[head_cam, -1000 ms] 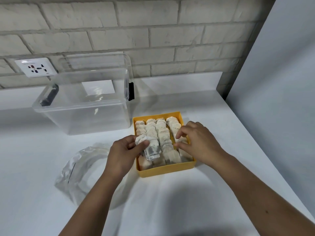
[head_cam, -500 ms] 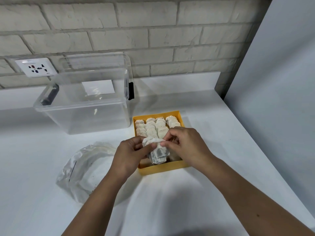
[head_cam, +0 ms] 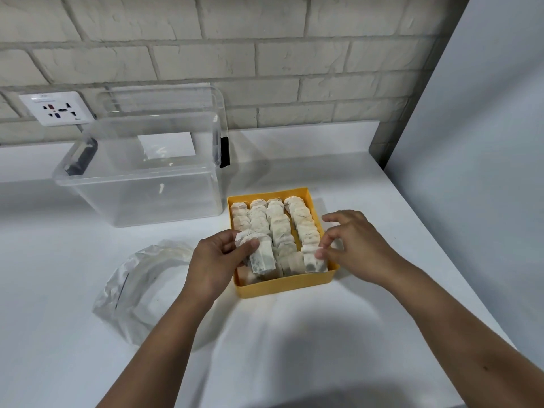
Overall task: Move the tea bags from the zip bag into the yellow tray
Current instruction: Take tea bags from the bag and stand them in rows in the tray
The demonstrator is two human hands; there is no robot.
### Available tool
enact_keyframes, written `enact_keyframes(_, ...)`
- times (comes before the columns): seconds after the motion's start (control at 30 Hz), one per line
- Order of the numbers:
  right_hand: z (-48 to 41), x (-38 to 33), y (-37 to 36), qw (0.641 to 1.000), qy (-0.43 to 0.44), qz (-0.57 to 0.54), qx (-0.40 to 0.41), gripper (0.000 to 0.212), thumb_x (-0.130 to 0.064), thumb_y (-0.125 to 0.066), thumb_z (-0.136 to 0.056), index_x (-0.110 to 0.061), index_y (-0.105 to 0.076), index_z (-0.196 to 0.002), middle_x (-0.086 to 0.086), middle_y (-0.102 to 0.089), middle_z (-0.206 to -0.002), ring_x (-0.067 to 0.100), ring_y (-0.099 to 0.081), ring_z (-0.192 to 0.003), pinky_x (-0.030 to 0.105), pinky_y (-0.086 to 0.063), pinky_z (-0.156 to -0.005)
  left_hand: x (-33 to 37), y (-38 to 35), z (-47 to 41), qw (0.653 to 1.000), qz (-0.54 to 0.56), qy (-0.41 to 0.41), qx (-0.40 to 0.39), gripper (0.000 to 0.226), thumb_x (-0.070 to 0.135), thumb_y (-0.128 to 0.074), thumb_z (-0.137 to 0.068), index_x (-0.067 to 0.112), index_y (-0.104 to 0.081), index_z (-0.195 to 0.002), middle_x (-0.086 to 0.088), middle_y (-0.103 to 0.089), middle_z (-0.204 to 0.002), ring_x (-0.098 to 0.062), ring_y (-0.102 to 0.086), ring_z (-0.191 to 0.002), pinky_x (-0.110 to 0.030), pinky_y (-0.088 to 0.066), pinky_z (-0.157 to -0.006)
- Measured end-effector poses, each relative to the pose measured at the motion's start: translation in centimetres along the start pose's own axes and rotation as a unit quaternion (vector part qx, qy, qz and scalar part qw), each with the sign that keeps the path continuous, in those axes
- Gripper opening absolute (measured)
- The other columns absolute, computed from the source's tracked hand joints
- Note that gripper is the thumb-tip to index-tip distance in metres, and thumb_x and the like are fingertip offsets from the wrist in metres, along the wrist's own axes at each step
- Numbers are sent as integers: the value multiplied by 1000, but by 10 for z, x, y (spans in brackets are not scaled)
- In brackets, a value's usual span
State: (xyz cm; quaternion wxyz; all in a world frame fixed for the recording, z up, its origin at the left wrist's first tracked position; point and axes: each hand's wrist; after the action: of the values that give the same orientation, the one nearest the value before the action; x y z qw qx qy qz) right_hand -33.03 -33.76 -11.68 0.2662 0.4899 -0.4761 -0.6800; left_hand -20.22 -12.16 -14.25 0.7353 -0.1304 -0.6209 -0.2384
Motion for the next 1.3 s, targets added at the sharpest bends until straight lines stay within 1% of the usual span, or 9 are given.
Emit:
enact_keyframes(0.17, -7, 7, -12, 997, -26, 61, 26, 20, -43, -67, -87, -26, -75, -94, -7, -38, -153, 17, -17, -147, 39, -21, -115, -3, 0, 0, 1000, -16, 3, 6, 13, 23, -76, -86, 19, -76, -98, 7, -79, -88, -8, -75, -81, -17, -55, -69)
enact_keyframes(0.4, -14, 1, -5, 987, 14, 147, -60, 24, -44, -63, -90, -27, -74, -102, -5, -15, -162, 19, 2, -151, 42, -8, -119, -2, 0, -1, 999, -32, -7, 11, 11, 23, -75, -86, 19, -76, -97, 9, -79, -84, -2, -73, -74, -8, -49, -60)
enact_keyframes(0.67, -18, -5, -16, 963, 23, 263, -43, 32, -47, -58, -91, -28, -65, -115, 2, -18, -162, 24, 1, -151, 50, -2, -121, -3, 0, -3, 1000, -20, -5, 5, 11, 22, -75, -86, 19, -76, -97, 8, -79, -86, -5, -74, -79, -10, -51, -62)
enact_keyframes(0.77, -16, -12, -15, 982, 31, 185, 28, 34, -51, -64, -86, -32, -61, -114, -1, -38, -150, 21, -20, -145, 43, -13, -117, -2, -2, -2, 1000, 7, 2, -3, 12, 20, -76, -85, 17, -76, -97, 6, -79, -88, -9, -75, -83, -14, -55, -67)
enact_keyframes(0.87, -15, -32, -13, 988, 83, -43, 121, 26, -47, -73, -79, -31, -67, -100, -13, -62, -109, 6, -50, -104, 33, -36, -94, 0, -6, -2, 999, 33, 23, -23, 14, 17, -77, -84, 14, -76, -98, 1, -79, -92, -17, -76, -88, -28, -59, -79)
enact_keyframes(0.93, -15, -45, -15, 980, 114, -116, 118, 22, -42, -77, -77, -29, -69, -93, -17, -63, -87, -5, -51, -80, 31, -41, -82, 1, -9, -1, 997, 53, 32, -40, 14, 13, -78, -83, 11, -76, -97, -4, -79, -94, -22, -76, -89, -34, -60, -82)
enact_keyframes(1.0, -15, -52, -18, 978, 132, -114, 114, 17, -41, -78, -76, -28, -71, -86, -20, -62, -75, -8, -50, -68, 32, -44, -79, 2, -10, 0, 996, 60, 30, -52, 16, 13, -78, -82, 9, -76, -97, -7, -79, -95, -25, -76, -90, -35, -60, -82)
enact_keyframes(1.13, -15, -52, -19, 980, 115, -119, 113, 14, -38, -78, -77, -25, -74, -78, -19, -66, -73, 1, -57, -65, 35, -47, -80, 1, -9, 1, 995, 65, 41, -60, 20, 15, -79, -81, 8, -76, -100, -8, -79, -97, -26, -75, -93, -38, -59, -85)
enact_keyframes(1.3, -16, -44, -12, 982, 77, -125, 115, 11, -35, -76, -80, -25, -72, -81, -21, -64, -73, -1, -59, -67, 7, -37, -65, 2, -6, -3, 996, 66, 44, -46, 18, 13, -77, -83, 8, -76, -99, -6, -79, -96, -22, -76, -90, -34, -61, -82)
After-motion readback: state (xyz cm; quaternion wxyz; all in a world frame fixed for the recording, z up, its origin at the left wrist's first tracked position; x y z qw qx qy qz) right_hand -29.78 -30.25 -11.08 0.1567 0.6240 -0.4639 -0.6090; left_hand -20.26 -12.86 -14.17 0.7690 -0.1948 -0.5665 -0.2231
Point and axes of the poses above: each hand's wrist, its own z-axis away from the middle knuckle, its own y-axis out of the back of the hand, x = y × z
